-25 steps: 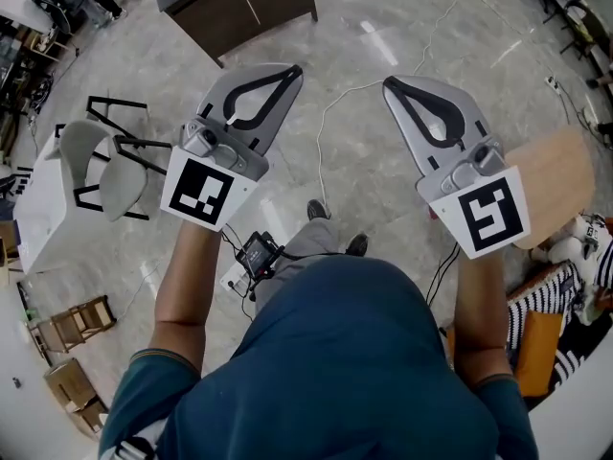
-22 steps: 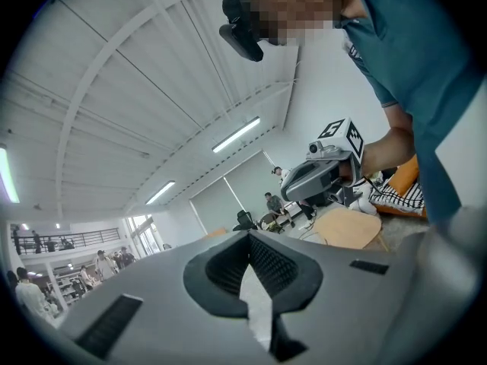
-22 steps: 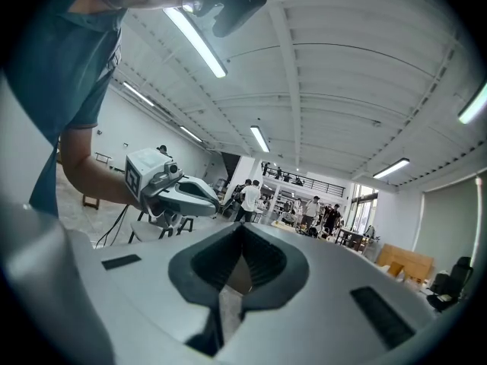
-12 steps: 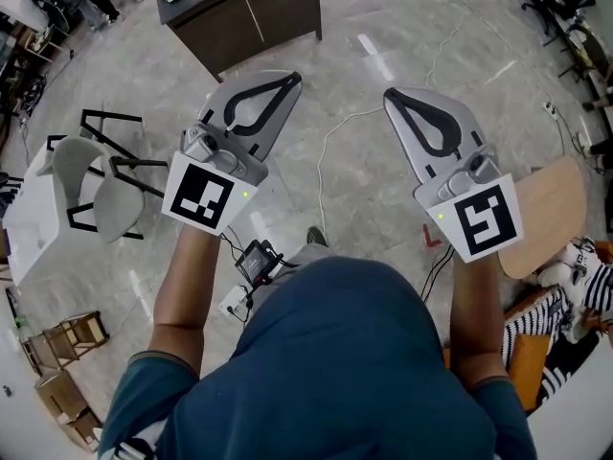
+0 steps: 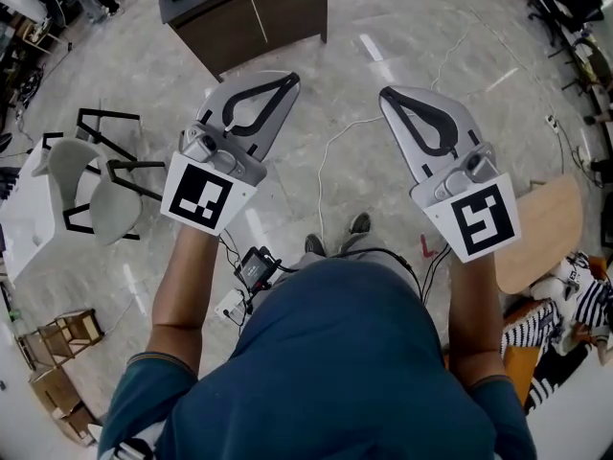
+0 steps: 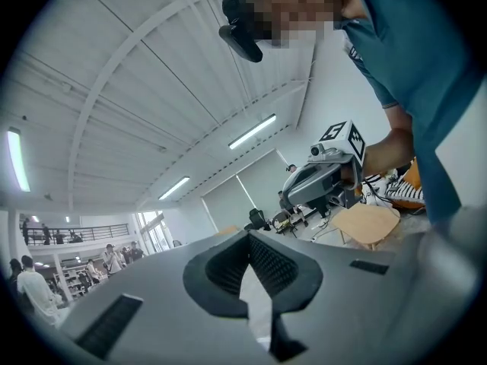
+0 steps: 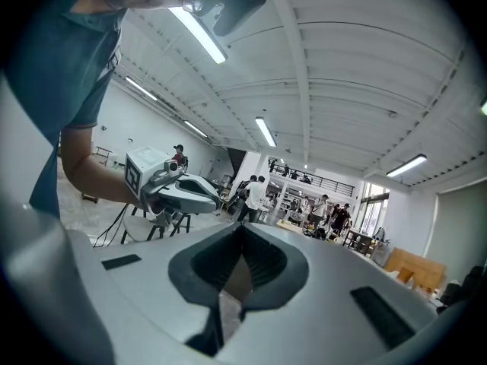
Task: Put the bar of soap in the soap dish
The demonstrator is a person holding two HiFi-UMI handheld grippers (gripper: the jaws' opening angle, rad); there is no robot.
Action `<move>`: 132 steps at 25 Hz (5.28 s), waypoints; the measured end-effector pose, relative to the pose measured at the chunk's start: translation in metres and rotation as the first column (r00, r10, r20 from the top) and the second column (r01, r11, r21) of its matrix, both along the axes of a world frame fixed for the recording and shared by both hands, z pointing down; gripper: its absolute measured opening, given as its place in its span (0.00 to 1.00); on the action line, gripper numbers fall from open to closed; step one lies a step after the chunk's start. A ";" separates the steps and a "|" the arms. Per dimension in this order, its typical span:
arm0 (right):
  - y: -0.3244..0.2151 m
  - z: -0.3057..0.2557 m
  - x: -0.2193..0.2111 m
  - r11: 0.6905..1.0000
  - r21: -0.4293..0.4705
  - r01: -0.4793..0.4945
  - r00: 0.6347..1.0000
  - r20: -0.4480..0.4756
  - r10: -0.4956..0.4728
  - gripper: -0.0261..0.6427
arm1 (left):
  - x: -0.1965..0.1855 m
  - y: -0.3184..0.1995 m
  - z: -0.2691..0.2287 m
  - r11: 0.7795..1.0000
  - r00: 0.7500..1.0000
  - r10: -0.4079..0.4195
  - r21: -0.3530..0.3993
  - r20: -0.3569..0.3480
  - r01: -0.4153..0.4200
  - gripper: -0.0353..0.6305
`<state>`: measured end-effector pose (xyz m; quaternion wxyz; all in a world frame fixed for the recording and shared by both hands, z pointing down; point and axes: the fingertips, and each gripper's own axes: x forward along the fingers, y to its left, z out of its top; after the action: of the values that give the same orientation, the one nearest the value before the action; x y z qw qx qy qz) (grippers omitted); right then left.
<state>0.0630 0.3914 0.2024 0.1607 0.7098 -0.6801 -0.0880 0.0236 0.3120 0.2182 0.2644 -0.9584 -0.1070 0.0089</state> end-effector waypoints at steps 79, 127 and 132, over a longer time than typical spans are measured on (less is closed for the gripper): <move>-0.474 0.020 0.356 0.874 0.036 0.484 0.873 0.037 -0.486 0.06 | 0.313 -0.444 0.021 0.860 0.859 -0.510 0.020 0.048 0.509 0.06; -0.842 0.059 0.405 0.725 -0.011 0.689 0.723 0.089 -0.685 0.06 | 0.357 -0.788 0.041 0.703 0.702 -0.708 -0.008 0.072 0.711 0.06; -0.874 0.065 0.392 0.701 -0.026 0.713 0.699 0.102 -0.708 0.06 | 0.343 -0.817 0.046 0.685 0.683 -0.725 -0.006 0.087 0.729 0.06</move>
<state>0.4550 -0.4830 0.2672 0.1081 0.3902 -0.9097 -0.0917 0.3670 -0.5053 0.2643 0.2225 -0.9270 0.2717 -0.1316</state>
